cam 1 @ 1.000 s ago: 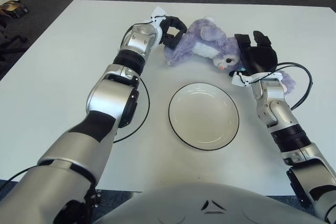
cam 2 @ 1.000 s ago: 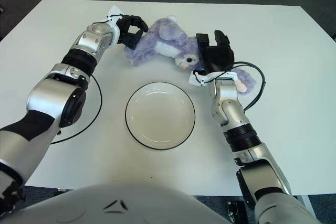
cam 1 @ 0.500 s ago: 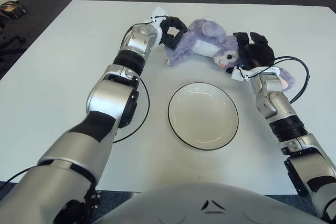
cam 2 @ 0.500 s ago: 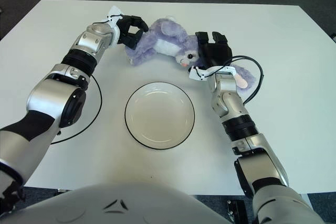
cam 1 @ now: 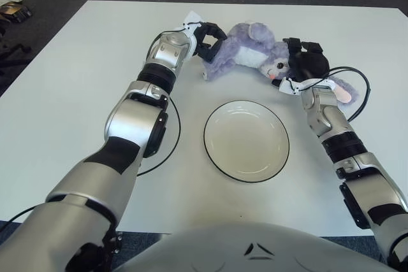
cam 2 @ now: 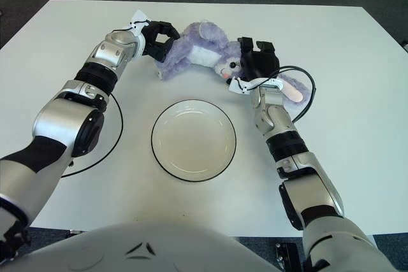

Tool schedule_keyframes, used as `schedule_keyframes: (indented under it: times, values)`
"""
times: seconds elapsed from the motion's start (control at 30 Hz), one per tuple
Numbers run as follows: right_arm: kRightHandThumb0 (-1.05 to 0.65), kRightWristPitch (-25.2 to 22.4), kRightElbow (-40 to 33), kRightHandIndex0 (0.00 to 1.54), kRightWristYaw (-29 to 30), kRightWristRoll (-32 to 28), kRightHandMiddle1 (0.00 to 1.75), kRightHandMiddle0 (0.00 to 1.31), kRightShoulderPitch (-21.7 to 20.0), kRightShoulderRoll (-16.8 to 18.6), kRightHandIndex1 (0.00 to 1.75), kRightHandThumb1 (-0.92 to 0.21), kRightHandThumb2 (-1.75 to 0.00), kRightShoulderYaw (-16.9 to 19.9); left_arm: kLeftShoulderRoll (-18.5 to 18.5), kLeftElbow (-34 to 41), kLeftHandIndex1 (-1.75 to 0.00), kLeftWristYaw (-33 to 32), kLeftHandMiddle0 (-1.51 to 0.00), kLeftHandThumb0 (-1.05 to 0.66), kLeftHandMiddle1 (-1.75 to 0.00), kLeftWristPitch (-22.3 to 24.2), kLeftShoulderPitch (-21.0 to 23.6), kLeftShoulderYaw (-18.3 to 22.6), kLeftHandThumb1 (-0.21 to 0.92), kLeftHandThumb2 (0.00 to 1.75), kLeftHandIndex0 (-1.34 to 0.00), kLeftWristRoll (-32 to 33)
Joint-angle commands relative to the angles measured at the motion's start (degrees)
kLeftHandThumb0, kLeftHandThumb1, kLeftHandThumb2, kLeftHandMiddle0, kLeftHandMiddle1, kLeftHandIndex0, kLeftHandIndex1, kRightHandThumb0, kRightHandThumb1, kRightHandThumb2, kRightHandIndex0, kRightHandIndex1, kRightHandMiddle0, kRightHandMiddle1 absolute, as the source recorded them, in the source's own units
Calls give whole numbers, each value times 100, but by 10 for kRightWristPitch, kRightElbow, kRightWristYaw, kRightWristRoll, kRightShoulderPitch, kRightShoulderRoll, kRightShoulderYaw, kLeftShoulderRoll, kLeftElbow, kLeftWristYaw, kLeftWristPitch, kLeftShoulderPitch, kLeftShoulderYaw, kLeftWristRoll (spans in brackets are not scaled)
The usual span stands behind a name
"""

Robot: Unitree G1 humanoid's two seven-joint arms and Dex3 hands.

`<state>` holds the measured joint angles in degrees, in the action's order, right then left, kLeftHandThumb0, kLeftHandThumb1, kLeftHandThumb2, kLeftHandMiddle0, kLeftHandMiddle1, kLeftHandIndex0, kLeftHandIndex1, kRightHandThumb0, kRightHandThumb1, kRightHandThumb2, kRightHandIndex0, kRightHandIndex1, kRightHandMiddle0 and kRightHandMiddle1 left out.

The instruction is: Put the doll into the plate.

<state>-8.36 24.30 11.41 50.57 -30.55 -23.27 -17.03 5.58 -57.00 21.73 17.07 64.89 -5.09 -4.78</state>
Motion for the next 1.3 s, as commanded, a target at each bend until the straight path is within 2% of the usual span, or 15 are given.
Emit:
schedule_keyframes:
  times: [0.0, 0.23, 0.37, 0.4, 0.43, 0.47, 0.5, 0.53, 0.63, 0.73, 0.77, 0.8, 0.9, 1.1, 1.27]
  values:
    - [-66, 5, 25, 6, 5, -18, 73, 0, -1, 11, 49, -46, -77, -3, 5, -2, -175, 8, -81, 0, -166, -3, -5, -4, 10, 154, -54, -3]
    - [-59, 24, 50, 8, 40, -42, 80, 0, -12, 21, 51, -36, -87, -1, 4, -6, -175, 6, -79, 0, -167, -2, -5, -3, 12, 152, -52, -3]
    - [-48, 38, 68, 8, 63, -52, 88, 0, -19, 26, 64, -25, -100, -1, 2, -5, -175, 7, -78, 0, -168, 1, -6, -1, 13, 152, -51, 0]
    - [-48, 41, 72, 8, 69, -54, 88, 0, -21, 27, 64, -25, -100, -1, 2, -5, -175, 7, -78, 0, -168, 2, -6, 0, 13, 152, -51, 1]
    - [-43, 45, 78, 7, 75, -57, 93, 0, -23, 28, 71, -21, -104, -1, 2, -6, -175, 7, -78, 0, -168, 3, -6, 0, 13, 152, -51, 1]
    - [-38, 47, 82, 8, 79, -59, 107, 0, -25, 29, 88, -18, -109, -1, 1, -7, -175, 7, -78, 0, -168, 4, -5, 1, 13, 152, -51, 2]
    - [-36, 49, 86, 7, 84, -60, 112, 0, -26, 30, 95, -17, -111, -1, 1, -7, -175, 8, -77, 0, -168, 5, -5, 1, 13, 152, -51, 2]
    - [-33, 51, 88, 7, 87, -61, 123, 0, -27, 30, 110, -15, -114, -2, 1, -7, -175, 8, -77, 0, -168, 6, -5, 2, 14, 152, -51, 3]
    - [-26, 57, 97, 6, 106, -61, 150, 0, -29, 31, 135, -13, -120, -3, 1, -8, -175, 11, -78, 0, -168, 10, -4, 3, 13, 152, -51, 5]
    - [-19, 69, 113, 8, 134, -61, 167, 9, -29, 33, 152, -12, -123, -3, 0, -8, -175, 13, -78, 0, -167, 12, -5, 5, 13, 151, -52, 7]
    - [2, 74, 118, 22, 141, -63, 170, 16, -29, 34, 159, -25, -118, -3, 0, -8, -175, 13, -78, 0, -167, 13, -5, 5, 13, 151, -52, 7]
    - [16, 79, 124, 31, 148, -65, 171, 21, -28, 34, 164, -34, -114, -2, 0, -8, -175, 14, -78, 0, -167, 13, -5, 6, 13, 151, -52, 8]
    - [34, 90, 136, 44, 160, -73, 174, 32, -29, 35, 171, -41, -115, -1, 0, -9, -175, 17, -79, 0, -167, 11, -6, 8, 13, 152, -52, 11]
    - [46, 128, 170, 59, 206, -94, 175, 57, -34, 41, 174, -31, -131, 8, 1, -6, -175, 18, -81, 0, -165, 5, -9, 8, 11, 153, -54, 14]
    - [48, 151, 193, 63, 228, -108, 175, 69, -39, 44, 175, -28, -136, 11, 1, -2, -175, 17, -82, 0, -164, -3, -13, 8, 10, 154, -55, 15]
